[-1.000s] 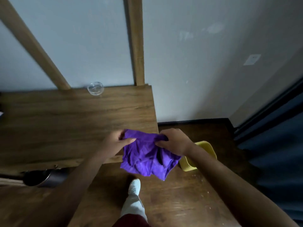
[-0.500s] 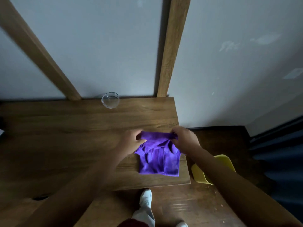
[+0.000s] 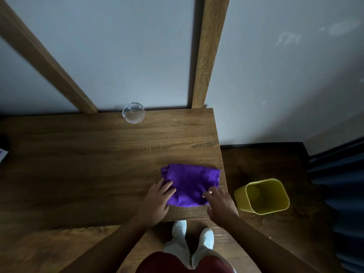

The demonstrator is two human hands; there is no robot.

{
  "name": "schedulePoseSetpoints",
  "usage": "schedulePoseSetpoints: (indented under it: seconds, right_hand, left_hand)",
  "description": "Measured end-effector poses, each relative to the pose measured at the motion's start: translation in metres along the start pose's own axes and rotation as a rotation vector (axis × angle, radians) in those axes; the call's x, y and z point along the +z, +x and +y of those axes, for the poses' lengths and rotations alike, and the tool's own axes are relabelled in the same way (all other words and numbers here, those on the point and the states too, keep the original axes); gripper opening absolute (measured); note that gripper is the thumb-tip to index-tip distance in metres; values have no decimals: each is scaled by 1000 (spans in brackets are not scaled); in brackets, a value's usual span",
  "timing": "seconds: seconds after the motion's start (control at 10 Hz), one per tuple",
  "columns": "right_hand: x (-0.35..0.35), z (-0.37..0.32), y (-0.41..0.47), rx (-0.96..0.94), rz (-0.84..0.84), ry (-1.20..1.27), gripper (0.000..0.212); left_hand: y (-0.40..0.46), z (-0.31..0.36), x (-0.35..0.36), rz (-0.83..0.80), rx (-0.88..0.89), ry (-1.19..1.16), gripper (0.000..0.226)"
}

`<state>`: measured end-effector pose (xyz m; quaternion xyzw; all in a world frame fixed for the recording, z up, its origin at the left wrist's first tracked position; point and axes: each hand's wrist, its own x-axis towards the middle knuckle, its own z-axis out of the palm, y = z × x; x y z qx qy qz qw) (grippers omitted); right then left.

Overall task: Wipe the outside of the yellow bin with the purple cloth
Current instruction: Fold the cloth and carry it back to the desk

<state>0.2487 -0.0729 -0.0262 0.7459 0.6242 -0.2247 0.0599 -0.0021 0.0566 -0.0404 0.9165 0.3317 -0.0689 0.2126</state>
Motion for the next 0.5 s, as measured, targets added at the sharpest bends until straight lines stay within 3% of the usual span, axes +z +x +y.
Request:
schedulePoseSetpoints:
  seconds: [0.1, 0.2, 0.3, 0.5]
  right_hand:
    - [2, -1, -9, -15, -90, -99, 65]
    - [-2, 9, -14, -71, -162, -127, 72]
    - [-21, 20, -9, -100, -199, -39, 68]
    - [-69, 40, -8, -79, 70, 191, 39]
  left_hand:
    - [-8, 4, 10, -117, -49, 90, 81]
    - [-9, 10, 10, -116, -95, 113, 82]
    - [-9, 26, -6, -25, -159, 26, 70]
    - [-27, 59, -19, 340, -188, -41, 41]
